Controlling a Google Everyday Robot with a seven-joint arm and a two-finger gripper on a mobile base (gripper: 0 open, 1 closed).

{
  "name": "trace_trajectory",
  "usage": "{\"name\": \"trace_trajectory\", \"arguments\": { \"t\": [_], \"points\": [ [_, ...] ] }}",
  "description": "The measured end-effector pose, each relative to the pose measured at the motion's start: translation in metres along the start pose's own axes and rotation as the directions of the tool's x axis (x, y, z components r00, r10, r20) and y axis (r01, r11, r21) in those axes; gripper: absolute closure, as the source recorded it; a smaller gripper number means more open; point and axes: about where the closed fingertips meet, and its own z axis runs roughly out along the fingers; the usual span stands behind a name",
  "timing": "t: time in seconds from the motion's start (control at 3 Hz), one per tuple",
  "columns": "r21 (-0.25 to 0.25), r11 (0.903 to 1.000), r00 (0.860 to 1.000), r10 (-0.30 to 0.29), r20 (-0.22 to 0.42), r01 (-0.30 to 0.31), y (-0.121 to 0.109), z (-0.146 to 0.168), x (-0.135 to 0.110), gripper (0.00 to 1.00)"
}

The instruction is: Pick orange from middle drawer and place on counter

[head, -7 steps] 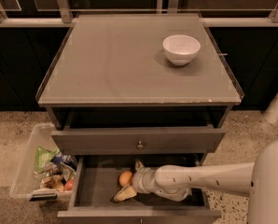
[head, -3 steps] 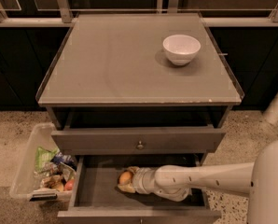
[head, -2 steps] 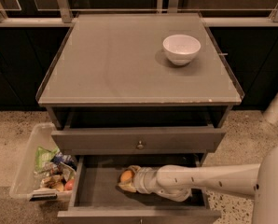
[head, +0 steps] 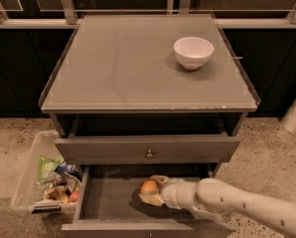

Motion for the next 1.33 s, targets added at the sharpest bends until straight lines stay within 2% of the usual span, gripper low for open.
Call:
{"name": "trace_trajectory", "arguments": {
  "t": [0.33, 0.67, 1.0, 1.33],
  "points": [
    [0.016, 0.9980, 0.998, 0.062, 0.010, -0.062, -0.009, -0.068, 0.000, 1.00],
    [0.045, 0.9979, 0.999, 0.046, 0.017, -0.047, -0.016, -0.128, -0.016, 1.00],
    [0.060, 0.9977, 0.999, -0.032, 0.027, 0.030, -0.024, -0.175, -0.050, 1.00],
    [0.070, 0.9912, 0.990, -0.118, 0.076, 0.112, -0.032, -0.213, -0.089, 1.00]
  ]
}}
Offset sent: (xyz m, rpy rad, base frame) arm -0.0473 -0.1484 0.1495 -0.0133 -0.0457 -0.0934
